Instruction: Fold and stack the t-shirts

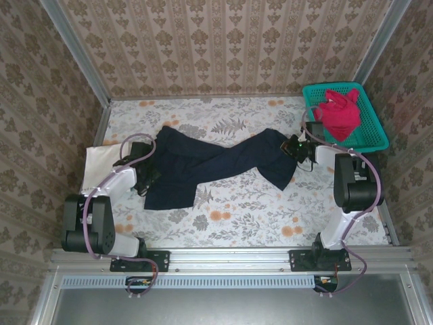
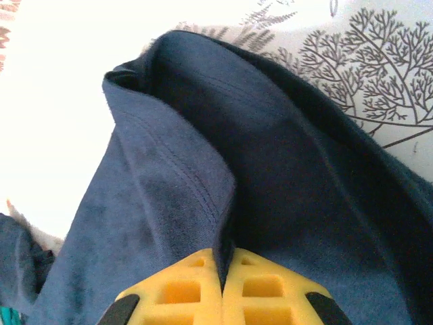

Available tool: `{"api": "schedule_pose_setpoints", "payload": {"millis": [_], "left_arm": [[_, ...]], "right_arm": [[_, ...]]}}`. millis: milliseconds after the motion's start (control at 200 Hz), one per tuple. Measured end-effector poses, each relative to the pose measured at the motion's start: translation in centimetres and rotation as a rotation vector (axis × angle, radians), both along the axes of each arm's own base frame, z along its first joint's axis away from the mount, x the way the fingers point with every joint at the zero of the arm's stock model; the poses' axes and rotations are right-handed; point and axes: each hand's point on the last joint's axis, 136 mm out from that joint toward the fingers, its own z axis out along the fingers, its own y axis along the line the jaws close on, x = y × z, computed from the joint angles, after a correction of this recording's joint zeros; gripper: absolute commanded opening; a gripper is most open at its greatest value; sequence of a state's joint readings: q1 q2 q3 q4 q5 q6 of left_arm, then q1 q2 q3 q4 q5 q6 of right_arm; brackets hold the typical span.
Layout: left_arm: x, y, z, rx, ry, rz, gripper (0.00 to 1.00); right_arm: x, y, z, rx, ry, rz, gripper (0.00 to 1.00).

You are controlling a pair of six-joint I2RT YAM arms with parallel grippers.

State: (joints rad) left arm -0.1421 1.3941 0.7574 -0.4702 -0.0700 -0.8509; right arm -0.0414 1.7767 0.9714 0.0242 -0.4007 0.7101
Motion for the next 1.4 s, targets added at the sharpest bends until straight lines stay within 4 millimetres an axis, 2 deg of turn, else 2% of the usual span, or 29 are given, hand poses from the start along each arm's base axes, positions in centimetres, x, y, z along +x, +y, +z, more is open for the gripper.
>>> {"api": "schedule_pose_setpoints", "payload": {"millis": [85, 155, 405, 540, 655, 770, 860, 1040, 1175, 1285, 1400], "left_arm": [[0.4, -0.1, 1.1, -0.007, -0.052, -0.007, 0.00], [0.9, -0.2, 2.7, -0.013, -0.117, -0.015, 0.00], [3.4, 0.2, 10.5, -0.017, -0.378, -0.029, 0.00], [5.3, 1.0, 17.1, -0.004, -0.527, -0.022, 0.00], [6.3, 1.9, 24.3, 0.013, -0.686, -0.013, 0.00], [6.0, 2.6, 31.3, 0.034, -0.834, -0.007, 0.00], [5.0, 3.0, 35.5, 0.048, -0.924, -0.005, 0.00], [2.0, 3.2, 41.5, 0.074, -1.045, -0.018, 0.00], [0.0, 3.3, 45.1, 0.093, -1.115, -0.029, 0.00], [-1.2, 3.3, 47.7, 0.106, -1.173, -0.035, 0.00], [-1.1, 3.3, 49.4, 0.121, -1.204, -0.045, 0.00]], "right_arm": [[0.2, 0.0, 2.9, -0.003, -0.065, 0.000, 0.00], [0.2, 0.0, 6.5, -0.007, -0.153, 0.002, 0.00], [-1.7, 0.2, 19.4, -0.026, -0.434, 0.006, 0.00], [-3.0, 0.3, 26.8, -0.046, -0.573, 0.016, 0.00], [-4.6, 0.3, 33.4, -0.058, -0.701, 0.018, 0.00], [-7.2, 0.4, 39.5, -0.066, -0.833, 0.018, 0.00], [-9.9, 0.5, 43.3, -0.075, -0.919, 0.018, 0.00], [-15.2, 0.7, 48.5, -0.090, -1.047, 0.019, 0.00], [-17.9, 0.8, 51.6, -0.100, -1.112, 0.020, 0.00], [-19.1, 0.8, 53.3, -0.119, -1.144, 0.023, 0.00], [-18.4, 0.8, 53.7, -0.132, -1.137, 0.023, 0.00]]}}
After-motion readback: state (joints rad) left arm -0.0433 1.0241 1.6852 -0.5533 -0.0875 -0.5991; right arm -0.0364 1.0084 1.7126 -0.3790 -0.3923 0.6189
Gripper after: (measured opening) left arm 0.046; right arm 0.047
